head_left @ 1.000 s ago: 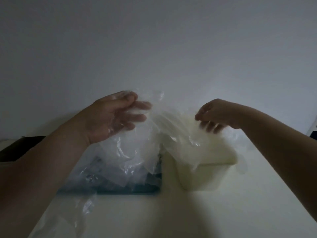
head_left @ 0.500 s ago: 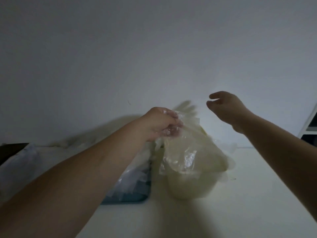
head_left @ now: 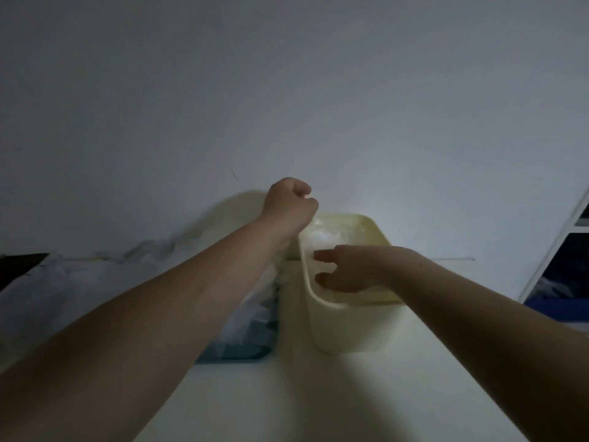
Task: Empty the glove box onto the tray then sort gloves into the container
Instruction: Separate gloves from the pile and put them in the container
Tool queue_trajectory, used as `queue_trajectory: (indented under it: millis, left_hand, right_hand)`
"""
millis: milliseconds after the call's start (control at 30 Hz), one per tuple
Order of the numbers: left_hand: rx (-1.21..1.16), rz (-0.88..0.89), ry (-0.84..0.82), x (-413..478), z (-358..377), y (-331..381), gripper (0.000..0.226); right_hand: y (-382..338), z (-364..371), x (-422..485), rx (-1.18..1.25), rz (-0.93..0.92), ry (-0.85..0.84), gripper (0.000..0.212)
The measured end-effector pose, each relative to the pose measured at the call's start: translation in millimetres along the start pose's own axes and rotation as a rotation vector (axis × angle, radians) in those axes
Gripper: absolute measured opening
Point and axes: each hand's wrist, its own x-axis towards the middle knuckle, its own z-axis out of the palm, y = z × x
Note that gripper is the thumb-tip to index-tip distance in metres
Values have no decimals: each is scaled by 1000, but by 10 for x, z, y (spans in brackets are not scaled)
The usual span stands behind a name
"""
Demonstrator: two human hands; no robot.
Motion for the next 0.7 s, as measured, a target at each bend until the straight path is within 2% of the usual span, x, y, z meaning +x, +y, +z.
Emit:
queue_trajectory:
  millis: [133, 200, 333, 433, 467, 533, 567, 633, 700]
  left_hand:
    - [-41, 3, -8, -265, -342, -56, 29]
    - [-41, -7, -32, -410, -485, -89, 24]
    - [32, 39, -96, -783, -759, -213, 13]
    - [124, 77, -141, -1033, -965, -388, 12]
    - [173, 80, -164, -1111, -1049, -458, 11]
    - [312, 54, -229, -1248, -1276, -604, 10]
    - [397, 45, -276, -1285, -1369, -659, 18]
    - [571, 13, -342, -1382, -1598, -766, 24]
    - [733, 16, -384, -1503, -1834, -888, 13]
  right_hand:
    - [-118, 122, 83, -186, 17, -152, 59]
    - [-168, 118, 50, -226, 11, -154, 58]
    - [-293, -125, -117, -304, 96, 14, 51]
    - [-496, -200, -320, -306, 119, 203, 22]
    - [-624, -169, -399, -292, 93, 309, 16]
    - [-969, -29, -499, -239, -30, 491, 26]
    - [-1096, 64, -522, -195, -108, 552, 33]
    - [-1330, 287, -518, -84, -267, 563, 41]
    - [-1501, 524, -487, 49, -369, 444, 43]
